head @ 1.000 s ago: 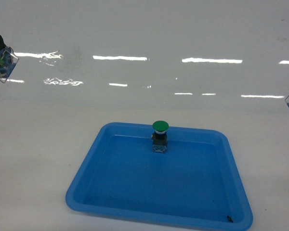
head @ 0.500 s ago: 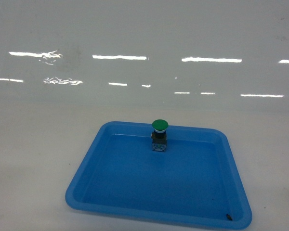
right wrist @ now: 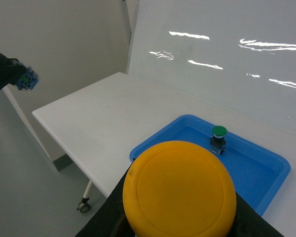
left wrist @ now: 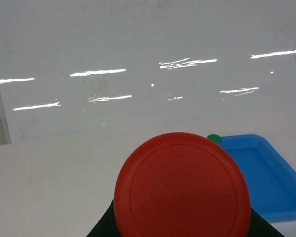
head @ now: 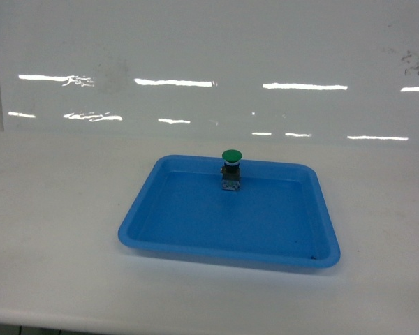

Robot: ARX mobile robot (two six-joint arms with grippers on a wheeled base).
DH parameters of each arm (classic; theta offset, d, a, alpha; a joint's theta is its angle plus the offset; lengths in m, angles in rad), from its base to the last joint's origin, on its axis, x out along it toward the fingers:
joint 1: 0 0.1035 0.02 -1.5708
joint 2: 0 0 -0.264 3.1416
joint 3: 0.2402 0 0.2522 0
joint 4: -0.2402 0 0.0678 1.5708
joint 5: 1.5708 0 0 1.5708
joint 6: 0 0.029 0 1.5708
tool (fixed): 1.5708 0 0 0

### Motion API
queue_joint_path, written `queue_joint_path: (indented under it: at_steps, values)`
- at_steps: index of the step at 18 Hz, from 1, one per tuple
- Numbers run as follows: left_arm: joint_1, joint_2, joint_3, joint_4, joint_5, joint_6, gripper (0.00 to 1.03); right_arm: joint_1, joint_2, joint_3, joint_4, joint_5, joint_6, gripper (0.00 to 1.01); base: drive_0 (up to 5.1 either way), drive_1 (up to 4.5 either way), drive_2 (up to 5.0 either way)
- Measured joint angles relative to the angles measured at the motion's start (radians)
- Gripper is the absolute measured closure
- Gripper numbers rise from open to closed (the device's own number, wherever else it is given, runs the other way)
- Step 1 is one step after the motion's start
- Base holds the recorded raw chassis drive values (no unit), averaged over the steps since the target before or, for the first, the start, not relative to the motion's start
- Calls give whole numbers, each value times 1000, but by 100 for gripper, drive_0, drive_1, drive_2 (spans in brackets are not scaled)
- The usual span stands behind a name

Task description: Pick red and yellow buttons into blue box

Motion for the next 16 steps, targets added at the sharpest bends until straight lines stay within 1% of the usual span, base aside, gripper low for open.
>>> queue_joint_path:
  at_steps: [3,9,16]
  values:
    - [3,0,0,2,0,0,79,0,0,0,0,-3,0,72,302,-490,204]
    - [3,-2,0,0,0,-1,79,0,-1,0,0,-3,0,72,484,-321,-132]
    - [3,0,0,1,0,-1,79,0,0,0,-2,-3,0,72,467,-235,-235]
